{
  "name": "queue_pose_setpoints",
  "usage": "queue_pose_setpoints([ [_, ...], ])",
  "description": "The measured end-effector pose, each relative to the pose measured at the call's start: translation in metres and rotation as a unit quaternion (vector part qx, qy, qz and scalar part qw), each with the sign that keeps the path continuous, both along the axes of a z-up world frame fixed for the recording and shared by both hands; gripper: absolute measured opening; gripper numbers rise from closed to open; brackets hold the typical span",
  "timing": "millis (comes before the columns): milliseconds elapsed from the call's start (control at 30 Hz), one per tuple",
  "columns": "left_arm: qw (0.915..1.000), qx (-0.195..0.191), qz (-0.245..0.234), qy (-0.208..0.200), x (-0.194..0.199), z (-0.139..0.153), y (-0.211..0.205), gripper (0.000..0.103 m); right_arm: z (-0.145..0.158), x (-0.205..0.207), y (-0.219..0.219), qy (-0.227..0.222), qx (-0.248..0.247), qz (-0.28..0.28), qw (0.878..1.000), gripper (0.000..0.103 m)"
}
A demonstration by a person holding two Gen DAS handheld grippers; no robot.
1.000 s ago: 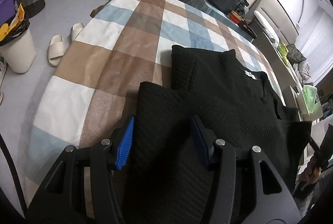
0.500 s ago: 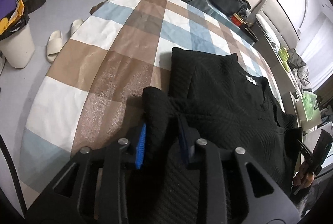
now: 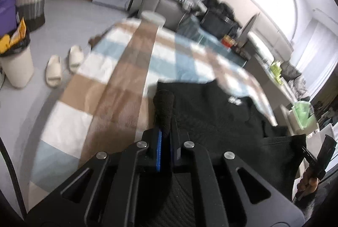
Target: Fold small clothes
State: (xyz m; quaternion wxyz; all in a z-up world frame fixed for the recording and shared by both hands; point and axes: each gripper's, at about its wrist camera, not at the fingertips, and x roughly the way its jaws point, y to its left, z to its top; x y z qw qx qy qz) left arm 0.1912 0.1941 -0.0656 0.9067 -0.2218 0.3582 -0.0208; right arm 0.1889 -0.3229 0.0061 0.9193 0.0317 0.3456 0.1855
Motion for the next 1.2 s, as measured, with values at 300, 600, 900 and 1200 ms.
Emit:
queue_pose_setpoints([
  [300,0.9948,-0.017,0.018,-0.099,-0.037,0.069,0.006,0.003,0.060,-0.036,-0.016,-0.110,0.050,-0.034,0.992,0.005],
  [600,0.9937,-0.030,0.038,-0.101,0.007,0.080,0.009,0.003,0.075,0.011,-0.017,-0.113,0.057,-0.082,0.989,0.005],
  [900,0.9973,-0.023,0.065,-0.027,0.096,0.028,0.011,0.003,0.040,0.105,-0.009,-0.045,0.043,-0.125,0.990,0.005],
  [1200,0.9940,0.028,0.076,0.074,0.101,-0.027,0.018,0.028,-0.010,0.132,-0.015,0.074,0.003,-0.135,0.988,0.041],
])
